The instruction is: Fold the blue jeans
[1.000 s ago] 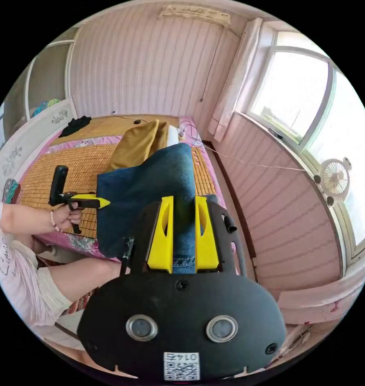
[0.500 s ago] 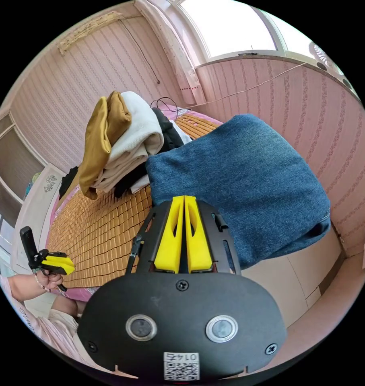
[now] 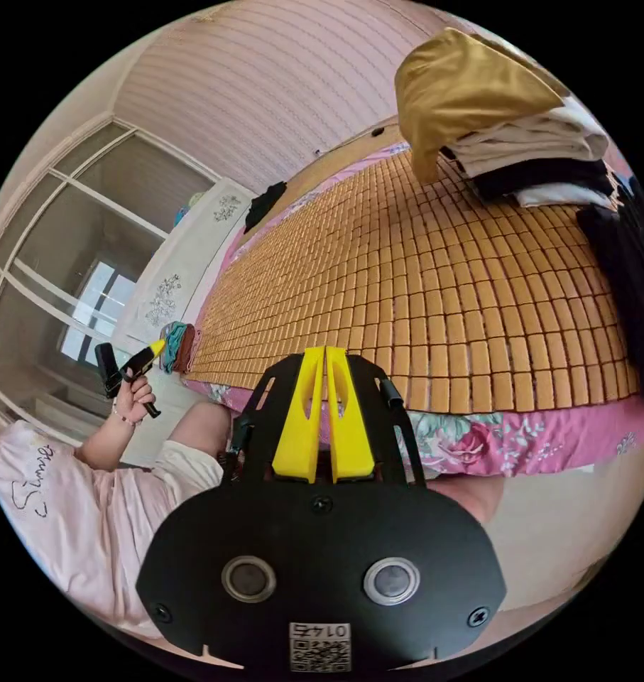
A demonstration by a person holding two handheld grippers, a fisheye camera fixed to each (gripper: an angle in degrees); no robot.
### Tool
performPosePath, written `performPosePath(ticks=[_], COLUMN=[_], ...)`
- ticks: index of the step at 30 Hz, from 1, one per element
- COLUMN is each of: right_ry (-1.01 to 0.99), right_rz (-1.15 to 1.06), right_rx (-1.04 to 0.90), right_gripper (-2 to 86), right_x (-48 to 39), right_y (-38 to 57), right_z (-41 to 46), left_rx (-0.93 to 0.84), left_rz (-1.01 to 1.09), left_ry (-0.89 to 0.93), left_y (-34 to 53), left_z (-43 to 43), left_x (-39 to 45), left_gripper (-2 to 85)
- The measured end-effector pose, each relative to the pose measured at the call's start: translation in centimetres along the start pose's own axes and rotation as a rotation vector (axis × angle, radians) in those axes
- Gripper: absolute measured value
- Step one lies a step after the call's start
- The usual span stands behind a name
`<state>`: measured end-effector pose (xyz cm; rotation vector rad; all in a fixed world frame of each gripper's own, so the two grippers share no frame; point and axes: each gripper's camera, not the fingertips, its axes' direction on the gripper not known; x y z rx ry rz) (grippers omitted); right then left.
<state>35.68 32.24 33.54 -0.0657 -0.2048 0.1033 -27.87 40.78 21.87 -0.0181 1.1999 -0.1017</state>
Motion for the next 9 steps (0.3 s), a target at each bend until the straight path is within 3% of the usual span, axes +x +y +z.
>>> performPosePath(ticks=[5,9], right_ry=[-0.001,0.097], right_rz=[-0.428,-0.685], right_rx=[-0.307,-0.400], right_gripper=[0.5,2.5], right_x=[-16.7,-27.4], right_y=[-3.3,-5.1], right_z=[10.7,17.2], left_rx=[0.259,0.421], left_rz=[-0.222,-0.421], left_ry=[-0.148,-0.254], left_y=[4.0,8.3], left_z=[-16.1,-26.7], left_x=[-8.6,-15.1], left_gripper=[2.0,3.6])
